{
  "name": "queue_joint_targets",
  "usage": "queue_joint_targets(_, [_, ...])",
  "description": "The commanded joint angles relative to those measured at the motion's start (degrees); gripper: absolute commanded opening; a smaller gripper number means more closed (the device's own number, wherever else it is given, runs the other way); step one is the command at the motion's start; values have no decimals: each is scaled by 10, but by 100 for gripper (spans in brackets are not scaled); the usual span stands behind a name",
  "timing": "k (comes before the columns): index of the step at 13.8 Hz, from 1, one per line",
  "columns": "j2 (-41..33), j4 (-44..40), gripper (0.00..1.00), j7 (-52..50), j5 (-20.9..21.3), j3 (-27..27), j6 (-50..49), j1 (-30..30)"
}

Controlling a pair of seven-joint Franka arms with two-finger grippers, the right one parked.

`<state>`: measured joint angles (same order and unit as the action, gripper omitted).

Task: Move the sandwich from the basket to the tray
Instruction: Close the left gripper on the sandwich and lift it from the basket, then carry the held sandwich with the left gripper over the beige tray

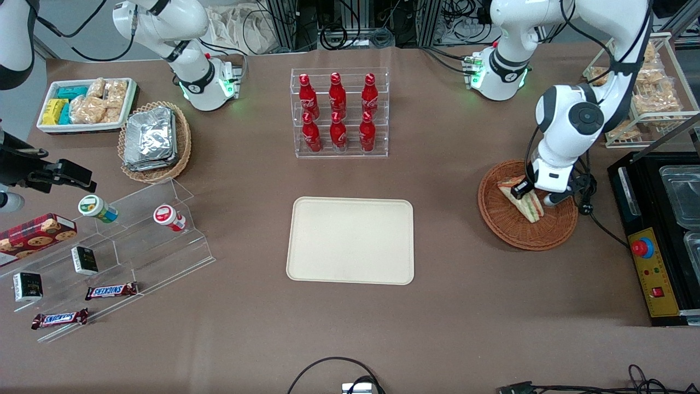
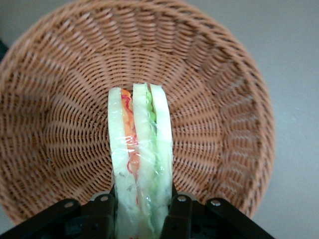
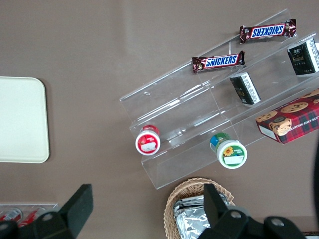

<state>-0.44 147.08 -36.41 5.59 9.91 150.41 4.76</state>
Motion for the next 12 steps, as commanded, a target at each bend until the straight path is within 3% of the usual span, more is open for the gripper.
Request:
queue_joint_targets(1, [-50, -16, 32, 36, 11, 28, -53, -5])
queue_joint_targets(8, [-55, -78, 30, 50, 1, 112, -64, -8])
queue_joint_targets(12, [-5, -162, 30, 23, -13, 157, -114, -52])
